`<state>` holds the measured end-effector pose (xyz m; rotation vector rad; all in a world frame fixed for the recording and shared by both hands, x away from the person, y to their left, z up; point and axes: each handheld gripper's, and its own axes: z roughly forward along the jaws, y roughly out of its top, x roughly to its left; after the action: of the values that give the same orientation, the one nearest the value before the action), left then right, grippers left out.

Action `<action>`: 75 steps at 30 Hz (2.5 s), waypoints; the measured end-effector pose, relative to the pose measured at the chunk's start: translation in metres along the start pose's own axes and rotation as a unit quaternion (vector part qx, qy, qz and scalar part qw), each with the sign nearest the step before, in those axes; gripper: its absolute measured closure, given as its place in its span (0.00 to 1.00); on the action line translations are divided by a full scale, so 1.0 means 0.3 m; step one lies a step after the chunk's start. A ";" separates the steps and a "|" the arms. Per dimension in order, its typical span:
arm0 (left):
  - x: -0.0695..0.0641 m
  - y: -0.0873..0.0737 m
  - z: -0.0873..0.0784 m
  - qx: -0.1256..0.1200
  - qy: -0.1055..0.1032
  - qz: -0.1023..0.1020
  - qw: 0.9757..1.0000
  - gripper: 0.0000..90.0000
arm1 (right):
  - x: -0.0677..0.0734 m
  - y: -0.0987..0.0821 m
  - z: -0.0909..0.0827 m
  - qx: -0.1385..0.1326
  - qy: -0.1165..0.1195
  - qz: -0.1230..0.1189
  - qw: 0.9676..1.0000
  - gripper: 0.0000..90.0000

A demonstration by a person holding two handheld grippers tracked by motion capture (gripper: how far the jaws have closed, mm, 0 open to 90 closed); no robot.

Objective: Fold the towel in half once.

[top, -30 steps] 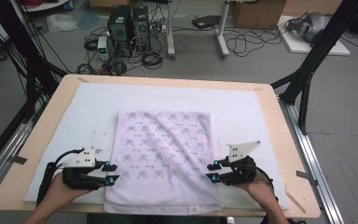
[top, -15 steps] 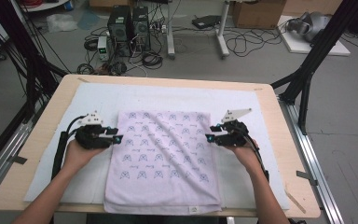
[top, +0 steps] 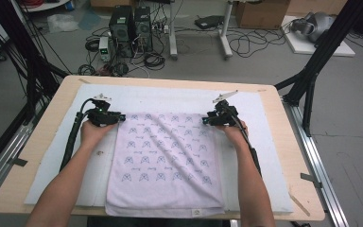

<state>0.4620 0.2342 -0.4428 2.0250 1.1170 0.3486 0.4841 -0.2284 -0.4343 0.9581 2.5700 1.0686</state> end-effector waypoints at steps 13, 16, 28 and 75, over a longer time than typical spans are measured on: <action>-0.028 0.291 -0.087 -0.061 0.046 0.049 0.996 0.97 | -0.036 0.150 -0.169 -0.057 -0.053 -0.002 0.997 0.97; -0.030 0.325 -0.095 -0.064 0.070 0.045 0.994 0.77 | -0.061 0.177 -0.199 -0.071 -0.084 0.006 0.994 0.77; -0.021 0.128 -0.162 -0.047 0.022 0.042 0.998 0.63 | 0.019 0.057 -0.160 -0.019 -0.019 -0.005 1.000 0.59; -0.410 -0.409 -0.493 -0.014 -0.162 0.197 0.967 0.98 | 0.598 -0.366 -0.399 -0.057 0.168 -0.135 0.975 0.98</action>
<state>0.2353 0.2469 -0.4214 2.1776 0.5048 0.2159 0.2435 -0.2403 -0.4129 0.4114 2.7536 1.3766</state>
